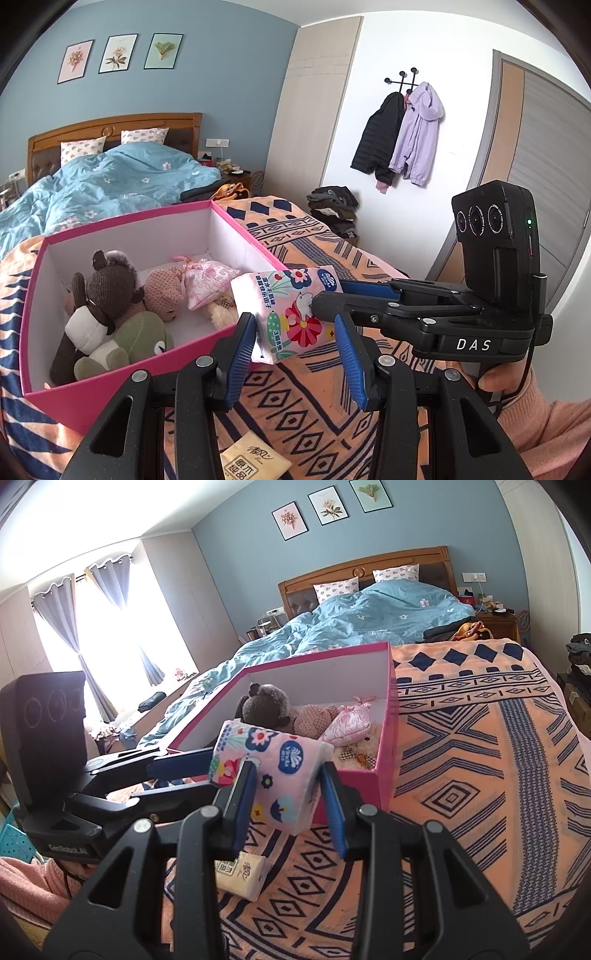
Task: Organize objects
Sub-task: 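Carry the held floral tissue pack over the pink box with both grippers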
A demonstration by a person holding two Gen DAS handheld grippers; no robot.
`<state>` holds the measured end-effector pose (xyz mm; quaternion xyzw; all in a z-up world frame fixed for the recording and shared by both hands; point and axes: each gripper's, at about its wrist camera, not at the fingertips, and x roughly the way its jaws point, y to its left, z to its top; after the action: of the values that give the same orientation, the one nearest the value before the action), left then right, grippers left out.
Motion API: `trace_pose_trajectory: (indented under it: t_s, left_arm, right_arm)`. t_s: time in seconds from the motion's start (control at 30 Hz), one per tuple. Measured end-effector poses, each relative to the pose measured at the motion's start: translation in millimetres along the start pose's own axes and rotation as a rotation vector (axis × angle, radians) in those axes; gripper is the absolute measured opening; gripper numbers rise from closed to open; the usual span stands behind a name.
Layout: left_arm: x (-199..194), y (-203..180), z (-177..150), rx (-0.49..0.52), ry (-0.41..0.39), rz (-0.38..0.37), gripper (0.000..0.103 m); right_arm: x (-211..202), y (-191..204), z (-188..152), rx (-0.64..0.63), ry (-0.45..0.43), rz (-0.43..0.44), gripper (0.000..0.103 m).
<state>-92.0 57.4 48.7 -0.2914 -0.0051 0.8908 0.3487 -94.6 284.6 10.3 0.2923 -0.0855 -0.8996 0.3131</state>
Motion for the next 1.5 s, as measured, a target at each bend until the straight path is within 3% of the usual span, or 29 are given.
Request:
trace_pose_trajectory:
  t_s: [1.5]
  left_arm:
    - [27.3, 26.6, 19.1, -0.033, 0.008, 0.043, 0.044]
  right_arm:
    - [29.8, -14.9, 28.8, 0.002, 0.01, -0.016, 0.039]
